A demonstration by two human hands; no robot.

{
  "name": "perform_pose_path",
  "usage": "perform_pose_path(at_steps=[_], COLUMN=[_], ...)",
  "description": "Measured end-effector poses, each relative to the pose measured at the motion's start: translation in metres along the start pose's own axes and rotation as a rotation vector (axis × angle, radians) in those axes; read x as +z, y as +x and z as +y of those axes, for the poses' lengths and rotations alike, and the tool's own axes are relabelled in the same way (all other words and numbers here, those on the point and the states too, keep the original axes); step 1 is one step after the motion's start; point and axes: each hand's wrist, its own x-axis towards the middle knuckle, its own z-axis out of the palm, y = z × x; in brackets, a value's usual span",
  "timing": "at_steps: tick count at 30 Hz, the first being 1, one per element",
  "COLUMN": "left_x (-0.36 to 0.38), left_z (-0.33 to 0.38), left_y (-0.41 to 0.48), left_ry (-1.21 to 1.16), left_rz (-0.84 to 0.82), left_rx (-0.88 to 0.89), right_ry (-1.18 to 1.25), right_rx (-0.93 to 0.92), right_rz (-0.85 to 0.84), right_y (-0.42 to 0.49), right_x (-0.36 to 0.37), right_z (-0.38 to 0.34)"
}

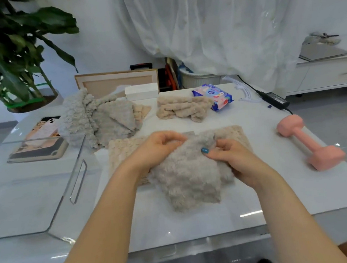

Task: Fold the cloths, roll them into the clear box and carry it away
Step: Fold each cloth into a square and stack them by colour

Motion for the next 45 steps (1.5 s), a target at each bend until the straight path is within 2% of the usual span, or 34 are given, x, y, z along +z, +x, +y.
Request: perform_pose_path(at_steps=[3,6,8,11,13,14,15,17,18,20,22,24,25,27,29,31,33,35,38,40,43,45], left_x=[0.016,0.042,0.059,0.074,0.078,0.078,0.076,0.070,0.070,0.071,0.073,0.071,0.070,0.062,0.049,0.038,0.035,0.038,0.046,0.046,0.042,0.043], left_z=[-0.023,-0.051,-0.070,-0.084,-0.088,-0.091,-0.096,-0.108,-0.114,-0.124,-0.124,-0.114,-0.108,-0.097,-0.094,-0.097,-0.097,-0.107,-0.120,-0.125,-0.131,-0.135], left_y=[0.001,0.006,0.007,-0.005,-0.022,-0.031,-0.037,-0.047,-0.049,-0.048,-0.048,-0.047,-0.047,-0.045,-0.041,-0.039,-0.044,-0.048,-0.057,-0.062,-0.065,-0.064], left_ry=[0.229,0.363,0.462,0.640,0.628,0.617,0.617,0.649,0.672,0.675,0.582,0.283,0.095,-0.064,0.057,0.381,0.742,0.930,0.934,0.870,0.876,0.877], left_rz=[-0.315,-0.418,-0.312,0.049,0.269,0.314,0.296,0.157,0.101,0.104,0.162,0.134,0.065,-0.018,0.006,0.102,0.263,0.392,0.324,0.218,0.134,0.162], left_rx=[-0.096,-0.084,-0.011,0.203,0.245,0.188,0.080,-0.136,-0.170,-0.092,0.005,0.008,-0.021,-0.140,-0.296,-0.359,-0.275,-0.113,0.066,0.060,0.007,0.011], right_ry=[-0.229,-0.245,-0.334,-0.455,-0.362,-0.281,-0.194,-0.046,-0.008,-0.045,-0.173,-0.286,-0.334,-0.408,-0.473,-0.529,-0.601,-0.719,-0.829,-0.772,-0.889,-0.984], right_rx=[0.277,0.442,0.504,0.477,0.379,0.327,0.289,0.264,0.279,0.332,0.407,0.478,0.497,0.462,0.364,0.359,0.467,0.540,0.391,0.211,0.061,0.012], right_rz=[-0.009,-0.001,0.059,0.296,0.472,0.538,0.586,0.635,0.642,0.641,0.609,0.541,0.520,0.556,0.648,0.634,0.518,0.460,0.548,0.565,0.397,0.250], right_y=[-0.029,-0.054,-0.059,-0.056,-0.051,-0.049,-0.048,-0.044,-0.043,-0.042,-0.043,-0.048,-0.050,-0.053,-0.055,-0.054,-0.052,-0.049,-0.046,-0.043,-0.039,-0.037], right_x=[-0.017,-0.026,-0.033,-0.047,-0.057,-0.061,-0.063,-0.064,-0.063,-0.061,-0.061,-0.064,-0.066,-0.071,-0.074,-0.076,-0.074,-0.071,-0.064,-0.060,-0.051,-0.042], right_z=[0.019,0.035,0.045,0.065,0.077,0.081,0.084,0.089,0.092,0.096,0.099,0.100,0.100,0.099,0.097,0.097,0.098,0.101,0.102,0.099,0.095,0.095])
